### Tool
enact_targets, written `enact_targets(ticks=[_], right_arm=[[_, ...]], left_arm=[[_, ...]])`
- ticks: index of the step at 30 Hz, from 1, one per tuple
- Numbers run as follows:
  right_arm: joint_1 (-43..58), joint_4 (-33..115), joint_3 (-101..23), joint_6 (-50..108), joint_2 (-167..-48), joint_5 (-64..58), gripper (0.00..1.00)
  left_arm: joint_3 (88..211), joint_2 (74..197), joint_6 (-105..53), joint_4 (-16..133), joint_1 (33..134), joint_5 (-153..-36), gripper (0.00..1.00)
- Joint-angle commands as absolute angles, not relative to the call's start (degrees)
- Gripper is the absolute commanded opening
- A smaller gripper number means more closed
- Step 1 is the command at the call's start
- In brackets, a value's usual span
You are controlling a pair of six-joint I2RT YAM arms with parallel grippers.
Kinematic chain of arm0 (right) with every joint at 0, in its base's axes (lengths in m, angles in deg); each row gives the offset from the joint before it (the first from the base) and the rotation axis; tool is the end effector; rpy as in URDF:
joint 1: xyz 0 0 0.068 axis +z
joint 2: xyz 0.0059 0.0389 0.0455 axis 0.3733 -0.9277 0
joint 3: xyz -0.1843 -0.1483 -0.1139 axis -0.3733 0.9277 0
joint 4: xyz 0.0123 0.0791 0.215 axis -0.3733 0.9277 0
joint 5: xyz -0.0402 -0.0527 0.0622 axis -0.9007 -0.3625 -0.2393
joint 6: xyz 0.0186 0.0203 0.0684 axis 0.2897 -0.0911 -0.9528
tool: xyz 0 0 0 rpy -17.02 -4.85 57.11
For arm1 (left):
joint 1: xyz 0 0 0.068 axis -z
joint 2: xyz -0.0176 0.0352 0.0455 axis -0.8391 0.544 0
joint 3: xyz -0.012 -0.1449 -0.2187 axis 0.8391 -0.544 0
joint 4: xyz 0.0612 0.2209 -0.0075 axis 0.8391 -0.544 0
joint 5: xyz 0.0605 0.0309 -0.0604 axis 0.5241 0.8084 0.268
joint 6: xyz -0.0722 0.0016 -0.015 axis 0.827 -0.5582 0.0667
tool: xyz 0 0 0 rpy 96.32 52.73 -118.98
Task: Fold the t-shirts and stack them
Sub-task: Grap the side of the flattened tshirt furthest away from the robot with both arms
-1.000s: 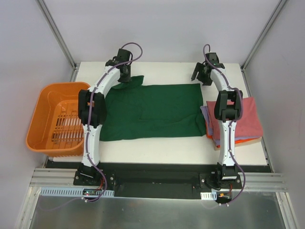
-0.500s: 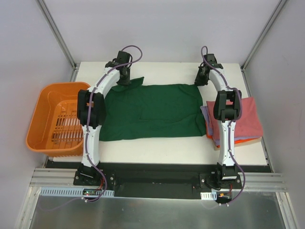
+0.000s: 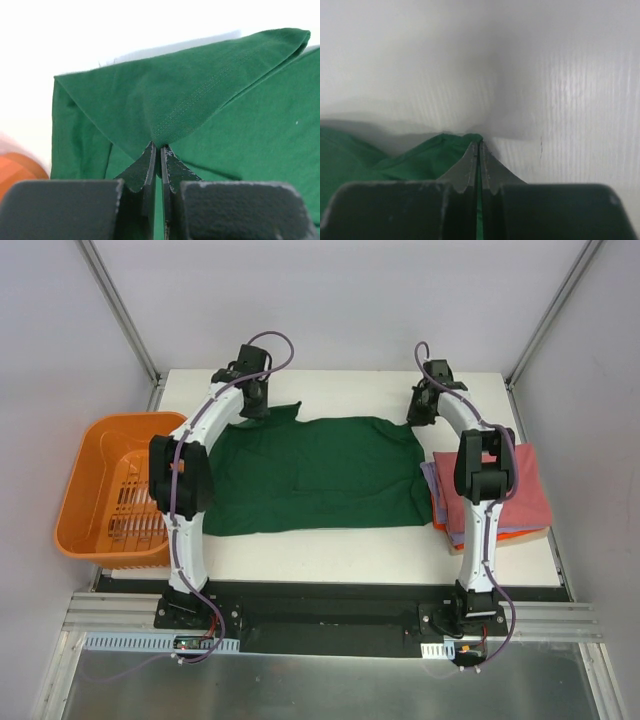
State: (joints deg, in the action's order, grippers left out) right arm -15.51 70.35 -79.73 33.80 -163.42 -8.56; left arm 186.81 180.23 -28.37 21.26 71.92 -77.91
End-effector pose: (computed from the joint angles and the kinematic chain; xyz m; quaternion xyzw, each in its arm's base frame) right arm 0.5059 0.0596 0.1660 -0.0436 0.9391 0.0458 0.3379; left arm 0.4465 -0.1096 0.2512 0.0218 0.9270 -0.0117 0.3743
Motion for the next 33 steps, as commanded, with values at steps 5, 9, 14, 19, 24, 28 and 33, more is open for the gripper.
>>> enact_targets(ticks=[5,9,14,19,24,28,33], right_arm=[[-13.4,64.0,-64.4,35.4,-145.4,-8.6,0.00],[-13.4,62.9,-58.4,37.3,-140.4,-8.9,0.00],[-13.4,62.8,-55.3,38.2,-136.8,-8.6,0.00],[-13.4,64.1,-53.9,38.7,-134.7,-8.6,0.01],[-13.4,65.0,-52.1,40.2,-131.8,-9.9,0.00],[-13.4,65.6,-50.6,41.2,-129.7,-10.3,0.00],[-13.5,65.9,-47.5,42.7,-127.5,-10.8,0.01]], left_arm=[[174.1,166.8,-27.1,21.1,71.3,-77.4,0.00],[166.5,160.5,-24.8,22.2,71.3,-76.8,0.00],[156.7,151.8,-21.5,23.1,71.4,-75.6,0.00],[149.5,144.1,-17.5,23.3,71.4,-75.5,0.00],[144.7,138.3,-14.6,23.3,71.5,-75.8,0.00],[141.2,134.7,-12.8,23.3,71.8,-75.4,0.00],[135.6,130.0,-9.8,23.2,71.8,-74.6,0.00]])
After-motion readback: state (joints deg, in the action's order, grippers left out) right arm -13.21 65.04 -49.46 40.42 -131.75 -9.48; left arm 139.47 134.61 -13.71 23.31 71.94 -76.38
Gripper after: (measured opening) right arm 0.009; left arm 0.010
